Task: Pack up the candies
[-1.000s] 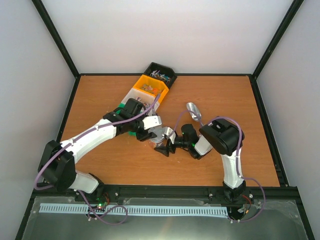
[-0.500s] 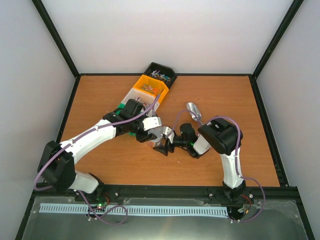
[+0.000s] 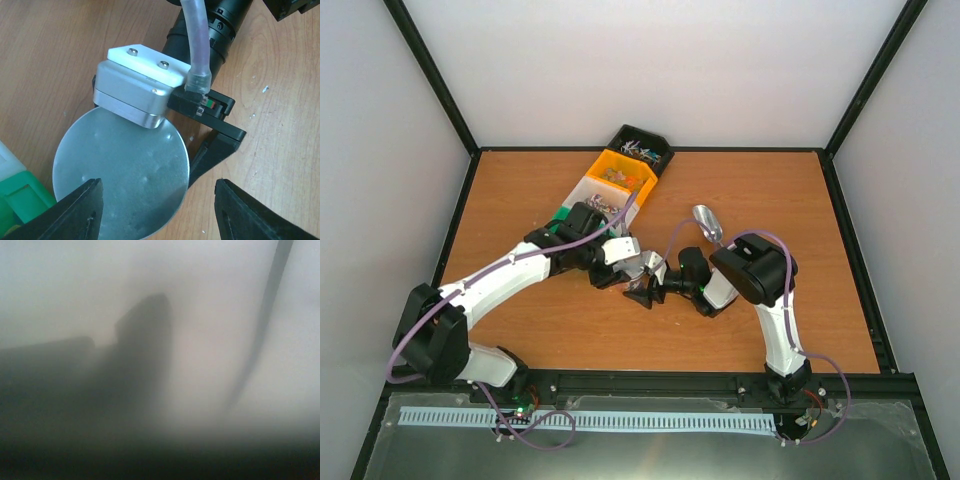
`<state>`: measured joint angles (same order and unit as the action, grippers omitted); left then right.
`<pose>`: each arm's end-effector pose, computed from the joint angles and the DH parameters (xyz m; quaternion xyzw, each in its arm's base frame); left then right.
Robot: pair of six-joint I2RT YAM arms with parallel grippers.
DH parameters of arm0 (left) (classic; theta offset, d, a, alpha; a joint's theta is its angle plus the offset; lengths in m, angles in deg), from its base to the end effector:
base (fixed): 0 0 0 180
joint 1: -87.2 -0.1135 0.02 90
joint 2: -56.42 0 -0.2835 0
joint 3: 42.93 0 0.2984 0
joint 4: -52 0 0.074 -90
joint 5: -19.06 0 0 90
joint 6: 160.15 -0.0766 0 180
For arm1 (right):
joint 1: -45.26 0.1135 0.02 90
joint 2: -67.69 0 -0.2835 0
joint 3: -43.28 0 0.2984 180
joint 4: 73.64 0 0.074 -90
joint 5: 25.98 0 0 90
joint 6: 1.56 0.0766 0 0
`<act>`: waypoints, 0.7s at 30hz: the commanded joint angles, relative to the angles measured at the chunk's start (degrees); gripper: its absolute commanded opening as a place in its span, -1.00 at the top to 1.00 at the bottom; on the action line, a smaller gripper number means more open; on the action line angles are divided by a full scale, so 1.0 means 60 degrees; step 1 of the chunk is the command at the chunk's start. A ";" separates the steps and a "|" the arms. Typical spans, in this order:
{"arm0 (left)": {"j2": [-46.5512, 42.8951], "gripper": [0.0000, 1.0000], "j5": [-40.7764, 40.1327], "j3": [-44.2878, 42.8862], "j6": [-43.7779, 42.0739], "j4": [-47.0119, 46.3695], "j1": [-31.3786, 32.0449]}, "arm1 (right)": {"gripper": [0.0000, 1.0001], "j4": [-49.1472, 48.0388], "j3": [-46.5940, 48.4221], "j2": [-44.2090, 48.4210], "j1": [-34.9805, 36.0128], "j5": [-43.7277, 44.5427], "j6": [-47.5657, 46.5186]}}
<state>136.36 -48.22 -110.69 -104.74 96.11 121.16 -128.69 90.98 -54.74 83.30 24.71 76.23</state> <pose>0.2675 -0.2158 0.2094 0.5756 0.7432 -0.1869 0.2853 0.2663 0.2700 0.0200 -0.5023 0.6148 0.3892 0.4671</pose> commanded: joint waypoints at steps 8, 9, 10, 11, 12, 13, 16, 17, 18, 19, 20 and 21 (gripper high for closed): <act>-0.0308 -0.23 0.0388 0.0265 -0.0322 -0.0486 -0.0038 | -0.66 -0.0668 -0.0064 -0.0105 0.0131 0.0017 0.0027; -0.0280 -0.22 0.0368 0.0277 -0.0335 -0.0571 -0.0003 | -0.64 -0.0669 -0.0088 -0.0083 0.0134 0.0007 0.0029; -0.0245 -0.21 0.0307 0.0289 -0.0387 -0.0660 0.0026 | -0.62 -0.0683 -0.0097 -0.0067 0.0134 0.0004 0.0028; -0.0199 -0.20 0.0198 0.0281 -0.0452 -0.0708 0.0092 | -0.61 -0.0683 -0.0122 -0.0052 0.0134 -0.0013 0.0022; -0.0162 -0.19 0.0048 0.0291 -0.0527 -0.0715 0.0179 | -0.61 -0.0687 -0.0152 -0.0034 0.0134 -0.0011 0.0014; -0.0108 -0.18 -0.0114 0.0289 -0.0603 -0.0716 0.0280 | -0.61 -0.0684 -0.0187 -0.0010 0.0134 -0.0024 -0.0003; 0.0032 -0.17 -0.0585 0.0314 -0.0803 -0.1108 0.0635 | -0.57 -0.0683 -0.0278 0.0042 0.0132 -0.0026 -0.0044; 0.0072 -0.16 -0.0680 0.0321 -0.0817 -0.1157 0.0732 | -0.56 -0.0694 -0.0306 0.0056 0.0134 -0.0026 -0.0043; 0.0123 -0.15 -0.0756 0.0298 -0.0824 -0.1233 0.0785 | -0.56 -0.0705 -0.0326 0.0071 0.0131 -0.0029 -0.0044; 0.0167 -0.14 -0.0811 0.0303 -0.0823 -0.1290 0.0821 | -0.54 -0.0719 -0.0343 0.0073 0.0134 -0.0026 -0.0025; 0.0202 -0.12 -0.0909 0.0294 -0.0825 -0.1352 0.0860 | -0.53 -0.0733 -0.0358 0.0081 0.0134 -0.0026 -0.0017; 0.0262 -0.09 -0.0970 0.0293 -0.0816 -0.1404 0.0903 | -0.52 -0.0728 -0.0372 0.0087 0.0132 -0.0038 -0.0004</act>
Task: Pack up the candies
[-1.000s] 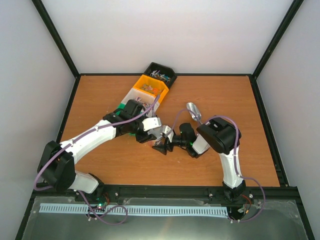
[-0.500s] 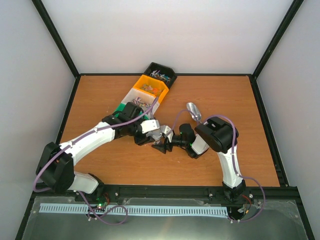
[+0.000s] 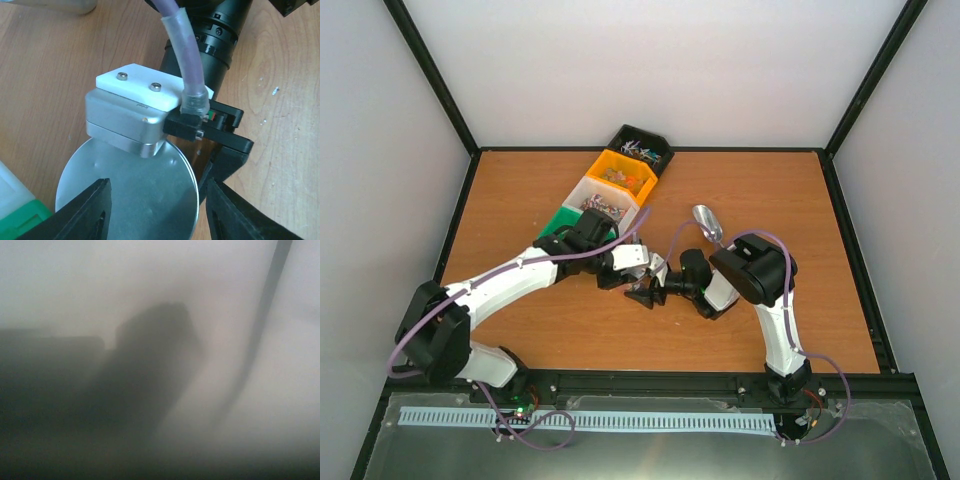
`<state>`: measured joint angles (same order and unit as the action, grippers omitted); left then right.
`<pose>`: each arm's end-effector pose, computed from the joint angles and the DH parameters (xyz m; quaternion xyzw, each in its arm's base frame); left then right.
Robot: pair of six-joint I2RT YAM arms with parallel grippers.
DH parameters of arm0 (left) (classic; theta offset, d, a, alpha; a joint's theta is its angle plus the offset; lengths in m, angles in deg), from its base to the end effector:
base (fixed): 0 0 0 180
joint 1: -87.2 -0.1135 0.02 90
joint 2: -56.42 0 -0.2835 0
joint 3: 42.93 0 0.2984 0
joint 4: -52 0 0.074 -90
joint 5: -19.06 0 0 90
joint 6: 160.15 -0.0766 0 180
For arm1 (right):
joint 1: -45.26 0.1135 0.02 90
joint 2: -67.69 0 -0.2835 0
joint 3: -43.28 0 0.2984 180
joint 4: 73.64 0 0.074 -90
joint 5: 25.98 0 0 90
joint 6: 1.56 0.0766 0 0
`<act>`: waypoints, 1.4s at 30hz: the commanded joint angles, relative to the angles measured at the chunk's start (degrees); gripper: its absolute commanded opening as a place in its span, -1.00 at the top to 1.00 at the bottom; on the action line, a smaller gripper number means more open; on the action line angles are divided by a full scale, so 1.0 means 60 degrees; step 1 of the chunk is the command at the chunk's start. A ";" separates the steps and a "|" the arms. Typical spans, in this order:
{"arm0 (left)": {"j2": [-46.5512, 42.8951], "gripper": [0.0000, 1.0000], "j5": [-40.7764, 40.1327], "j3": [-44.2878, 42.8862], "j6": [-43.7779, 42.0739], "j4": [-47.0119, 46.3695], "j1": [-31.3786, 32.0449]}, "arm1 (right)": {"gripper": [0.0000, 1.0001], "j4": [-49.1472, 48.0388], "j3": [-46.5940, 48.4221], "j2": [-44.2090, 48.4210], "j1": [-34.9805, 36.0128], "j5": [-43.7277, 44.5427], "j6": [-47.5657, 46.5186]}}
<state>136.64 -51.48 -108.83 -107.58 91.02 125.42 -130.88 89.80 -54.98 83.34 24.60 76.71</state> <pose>0.2578 -0.2355 0.2018 0.6157 0.7064 -0.1626 0.3089 0.2616 0.2668 0.0193 -0.5004 0.6122 0.3919 0.4703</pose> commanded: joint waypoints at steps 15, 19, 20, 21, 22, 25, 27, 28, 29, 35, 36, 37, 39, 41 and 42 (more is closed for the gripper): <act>0.0056 0.21 -0.0986 0.0475 -0.0774 -0.0211 0.0325 | -0.36 -0.0296 -0.0282 0.0157 0.0114 -0.0081 -0.0091; 0.0012 0.14 -0.0819 0.0528 -0.0726 -0.0087 0.0325 | -0.33 -0.0286 -0.0316 0.0170 0.0114 -0.0084 -0.0096; -0.0003 0.11 -0.0822 0.0555 -0.0761 -0.0075 0.0325 | -0.32 -0.0278 -0.0325 0.0188 0.0116 -0.0081 -0.0087; -0.0031 0.05 -0.0865 0.0598 -0.0813 -0.0084 0.0325 | -0.31 -0.0275 -0.0332 0.0211 0.0116 -0.0070 -0.0095; -0.0051 -0.02 -0.0927 0.0665 -0.0850 -0.0087 0.0325 | -0.30 -0.0271 -0.0349 0.0228 0.0113 -0.0066 -0.0104; -0.0124 -0.10 -0.0988 0.0700 -0.0873 -0.0051 0.0325 | -0.29 -0.0246 -0.0370 0.0245 0.0113 -0.0052 -0.0111; -0.0151 -0.10 -0.0914 0.0664 -0.0825 -0.0019 0.0325 | -0.28 -0.0246 -0.0370 0.0232 0.0104 -0.0058 -0.0095; -0.0152 -0.09 -0.0867 0.0643 -0.0791 -0.0022 0.0325 | -0.28 -0.0253 -0.0352 0.0218 0.0111 -0.0065 -0.0083; -0.0152 -0.07 -0.0856 0.0633 -0.0756 -0.0046 0.0325 | -0.27 -0.0267 -0.0368 0.0216 0.0120 -0.0090 -0.0076; -0.0195 0.16 -0.1322 0.0844 -0.0945 -0.0253 0.0325 | -0.24 -0.0275 -0.0466 0.0283 0.0113 -0.0175 -0.0201; -0.0212 0.18 -0.1444 0.0913 -0.1035 -0.0306 0.0305 | -0.23 -0.0288 -0.0503 0.0288 0.0116 -0.0189 -0.0219; -0.0238 0.20 -0.1550 0.0977 -0.1105 -0.0346 0.0286 | -0.22 -0.0289 -0.0522 0.0287 0.0113 -0.0217 -0.0234; -0.0285 0.22 -0.1672 0.1028 -0.1140 -0.0388 0.0222 | -0.21 -0.0328 -0.0575 0.0276 0.0114 -0.0261 -0.0268; -0.0329 0.22 -0.1727 0.1066 -0.1152 -0.0423 0.0113 | -0.20 -0.0361 -0.0627 0.0277 0.0120 -0.0292 -0.0274; -0.0346 0.23 -0.1745 0.1071 -0.1158 -0.0433 0.0068 | -0.19 -0.0364 -0.0646 0.0275 0.0113 -0.0303 -0.0282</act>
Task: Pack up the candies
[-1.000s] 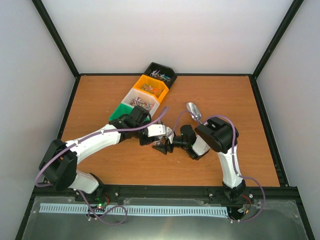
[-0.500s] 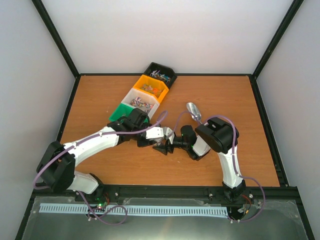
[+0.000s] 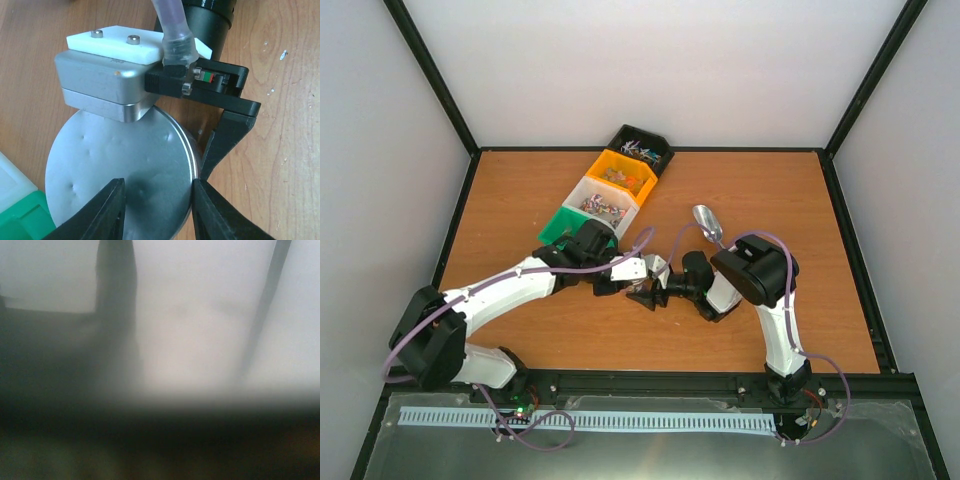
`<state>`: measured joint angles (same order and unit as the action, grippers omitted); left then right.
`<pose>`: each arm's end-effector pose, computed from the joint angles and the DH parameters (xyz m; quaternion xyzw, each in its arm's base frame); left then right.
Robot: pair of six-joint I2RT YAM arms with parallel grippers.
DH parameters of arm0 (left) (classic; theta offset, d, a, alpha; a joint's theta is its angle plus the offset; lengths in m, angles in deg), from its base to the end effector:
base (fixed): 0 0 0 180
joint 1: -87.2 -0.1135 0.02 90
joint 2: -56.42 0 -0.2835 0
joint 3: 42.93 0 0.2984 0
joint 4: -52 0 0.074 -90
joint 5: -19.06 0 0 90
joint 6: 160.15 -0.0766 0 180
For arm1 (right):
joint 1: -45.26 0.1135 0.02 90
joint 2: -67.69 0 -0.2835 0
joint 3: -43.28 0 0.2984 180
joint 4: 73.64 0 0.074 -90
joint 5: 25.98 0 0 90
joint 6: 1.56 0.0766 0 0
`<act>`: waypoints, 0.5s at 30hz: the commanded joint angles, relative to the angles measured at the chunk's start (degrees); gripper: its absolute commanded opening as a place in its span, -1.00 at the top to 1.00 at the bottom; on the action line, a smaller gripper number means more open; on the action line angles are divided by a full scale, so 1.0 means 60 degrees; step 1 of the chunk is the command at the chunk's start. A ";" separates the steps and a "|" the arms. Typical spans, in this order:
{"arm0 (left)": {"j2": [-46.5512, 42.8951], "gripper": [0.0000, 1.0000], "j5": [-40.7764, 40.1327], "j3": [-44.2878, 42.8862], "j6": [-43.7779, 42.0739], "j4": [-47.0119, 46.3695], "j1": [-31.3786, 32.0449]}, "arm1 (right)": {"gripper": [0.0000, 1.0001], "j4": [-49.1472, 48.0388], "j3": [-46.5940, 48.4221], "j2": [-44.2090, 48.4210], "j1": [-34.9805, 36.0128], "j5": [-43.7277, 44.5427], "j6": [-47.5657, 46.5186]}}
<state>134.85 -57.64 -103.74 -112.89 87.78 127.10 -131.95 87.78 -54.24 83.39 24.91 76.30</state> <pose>0.2465 -0.2291 0.1817 0.6500 0.6842 -0.1022 0.3145 0.2541 0.2609 0.0192 -0.5018 0.6126 0.3886 0.4711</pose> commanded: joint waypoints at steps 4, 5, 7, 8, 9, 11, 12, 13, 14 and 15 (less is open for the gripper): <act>-0.0124 0.23 -0.0768 0.0323 -0.0379 0.0101 -0.0396 | -0.14 -0.0188 -0.0364 0.0162 0.0106 -0.0364 -0.0243; -0.0147 0.22 -0.0798 0.0350 -0.0408 0.0091 -0.0452 | -0.13 -0.0185 -0.0371 0.0163 0.0107 -0.0369 -0.0246; -0.0179 0.22 -0.0884 0.0436 -0.0487 0.0068 -0.0540 | -0.12 -0.0192 -0.0386 0.0176 0.0106 -0.0382 -0.0256; -0.0192 0.22 -0.0915 0.0482 -0.0526 0.0059 -0.0598 | -0.11 -0.0187 -0.0410 0.0180 0.0105 -0.0383 -0.0261; -0.0216 0.22 -0.0917 0.0499 -0.0554 0.0064 -0.0655 | -0.11 -0.0188 -0.0426 0.0187 0.0112 -0.0394 -0.0267; -0.0278 0.22 -0.0903 0.0545 -0.0562 0.0058 -0.0845 | -0.10 -0.0186 -0.0452 0.0205 0.0105 -0.0408 -0.0262; -0.0307 0.22 -0.0859 0.0554 -0.0553 0.0056 -0.0973 | -0.10 -0.0179 -0.0459 0.0209 0.0105 -0.0410 -0.0262; -0.0324 0.22 -0.0809 0.0555 -0.0534 0.0060 -0.1090 | -0.10 -0.0184 -0.0473 0.0216 0.0105 -0.0410 -0.0247; -0.0344 0.22 -0.0770 0.0557 -0.0493 0.0057 -0.1185 | -0.10 -0.0172 -0.0473 0.0223 0.0105 -0.0417 -0.0247; -0.0345 0.22 -0.0690 0.0545 -0.0453 0.0080 -0.1285 | -0.10 -0.0170 -0.0482 0.0224 0.0105 -0.0427 -0.0234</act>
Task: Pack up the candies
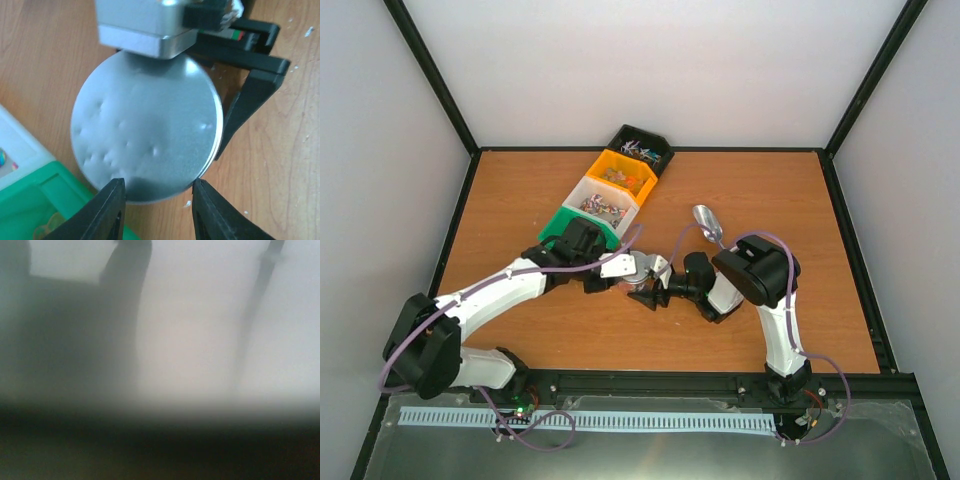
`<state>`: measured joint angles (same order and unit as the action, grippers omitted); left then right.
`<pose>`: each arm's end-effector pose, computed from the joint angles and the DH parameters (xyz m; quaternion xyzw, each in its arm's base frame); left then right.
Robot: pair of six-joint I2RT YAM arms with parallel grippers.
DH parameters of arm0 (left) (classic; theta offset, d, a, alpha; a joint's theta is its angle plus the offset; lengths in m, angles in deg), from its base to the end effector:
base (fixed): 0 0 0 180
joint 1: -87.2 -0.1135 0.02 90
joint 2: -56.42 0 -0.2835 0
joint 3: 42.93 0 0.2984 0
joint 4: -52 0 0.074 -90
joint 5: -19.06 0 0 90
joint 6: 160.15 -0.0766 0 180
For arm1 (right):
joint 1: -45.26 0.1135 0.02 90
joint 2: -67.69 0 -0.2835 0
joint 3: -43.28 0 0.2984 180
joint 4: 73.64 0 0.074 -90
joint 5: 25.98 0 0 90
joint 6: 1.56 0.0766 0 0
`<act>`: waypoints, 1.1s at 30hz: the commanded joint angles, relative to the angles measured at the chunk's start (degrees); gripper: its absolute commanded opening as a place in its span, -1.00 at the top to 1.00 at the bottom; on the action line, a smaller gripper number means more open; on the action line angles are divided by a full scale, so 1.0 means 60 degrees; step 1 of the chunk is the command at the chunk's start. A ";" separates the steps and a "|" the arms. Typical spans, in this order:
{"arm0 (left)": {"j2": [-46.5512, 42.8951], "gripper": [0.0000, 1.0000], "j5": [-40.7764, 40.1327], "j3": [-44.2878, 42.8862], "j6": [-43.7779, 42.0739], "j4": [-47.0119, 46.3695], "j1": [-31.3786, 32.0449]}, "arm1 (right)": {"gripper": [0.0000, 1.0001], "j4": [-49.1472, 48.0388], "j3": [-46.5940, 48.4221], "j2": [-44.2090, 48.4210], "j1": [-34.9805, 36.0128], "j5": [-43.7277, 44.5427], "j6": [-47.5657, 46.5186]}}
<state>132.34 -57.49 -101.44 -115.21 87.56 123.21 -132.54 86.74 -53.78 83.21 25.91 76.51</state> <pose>0.2526 -0.2056 0.1806 0.6403 0.6915 -0.0858 0.3231 0.2523 0.2567 0.0195 -0.4964 0.6184 0.3825 0.4742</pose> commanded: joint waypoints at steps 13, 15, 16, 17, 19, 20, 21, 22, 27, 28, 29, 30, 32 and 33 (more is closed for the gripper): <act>-0.0236 0.06 0.0872 -0.0620 -0.0463 0.1780 -0.0979 | -0.10 -0.0154 -0.0219 0.0155 0.0105 -0.0212 0.0248; -0.0244 0.00 0.0820 -0.0766 -0.0448 0.1934 -0.0784 | -0.10 -0.0191 -0.0209 0.0147 0.0105 -0.0173 0.0298; -0.0277 -0.03 0.0785 -0.0790 -0.0434 0.1934 -0.0660 | -0.10 -0.0192 -0.0206 0.0146 0.0105 -0.0139 0.0313; -0.0293 -0.05 0.0786 -0.0819 -0.0399 0.1938 -0.0504 | -0.09 -0.0193 -0.0198 0.0147 0.0105 -0.0107 0.0317; -0.0270 -0.08 0.0765 -0.0859 -0.0311 0.1906 -0.0131 | -0.09 -0.0185 -0.0183 0.0147 0.0105 -0.0066 0.0317; -0.0251 -0.09 0.0750 -0.0884 -0.0224 0.1810 0.0073 | -0.09 -0.0175 -0.0178 0.0135 0.0107 -0.0052 0.0317; -0.0234 -0.10 0.0767 -0.0926 -0.0133 0.1701 0.0240 | -0.09 -0.0165 -0.0162 0.0126 0.0105 -0.0050 0.0317; -0.0191 -0.10 0.0826 -0.0979 -0.0030 0.1566 0.0373 | -0.09 -0.0160 -0.0167 0.0112 0.0105 -0.0039 0.0331; 0.0232 -0.10 0.0899 -0.1390 0.0488 0.0887 0.0660 | -0.08 -0.0159 -0.0189 0.0086 0.0098 -0.0008 0.0347; 0.0317 -0.10 0.0956 -0.1462 0.0593 0.0756 0.0663 | -0.08 -0.0159 -0.0196 0.0088 0.0091 0.0005 0.0343; 0.0408 -0.09 0.1062 -0.1518 0.0656 0.0714 0.0663 | -0.08 -0.0159 -0.0184 0.0081 0.0098 0.0010 0.0348; 0.0480 -0.07 0.1126 -0.1560 0.0658 0.0709 0.0684 | -0.07 -0.0159 -0.0179 0.0075 0.0102 0.0009 0.0347; 0.0663 -0.04 0.1147 -0.1645 0.0619 0.0351 0.0747 | -0.06 -0.0152 -0.0166 0.0088 0.0105 0.0019 0.0361; 0.0743 -0.03 0.1183 -0.1688 0.0624 0.0330 0.0751 | -0.06 -0.0147 -0.0155 0.0096 0.0103 0.0023 0.0374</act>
<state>135.09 -52.50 -108.74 -113.11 93.20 126.93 -132.97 85.95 -53.37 83.34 24.60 78.44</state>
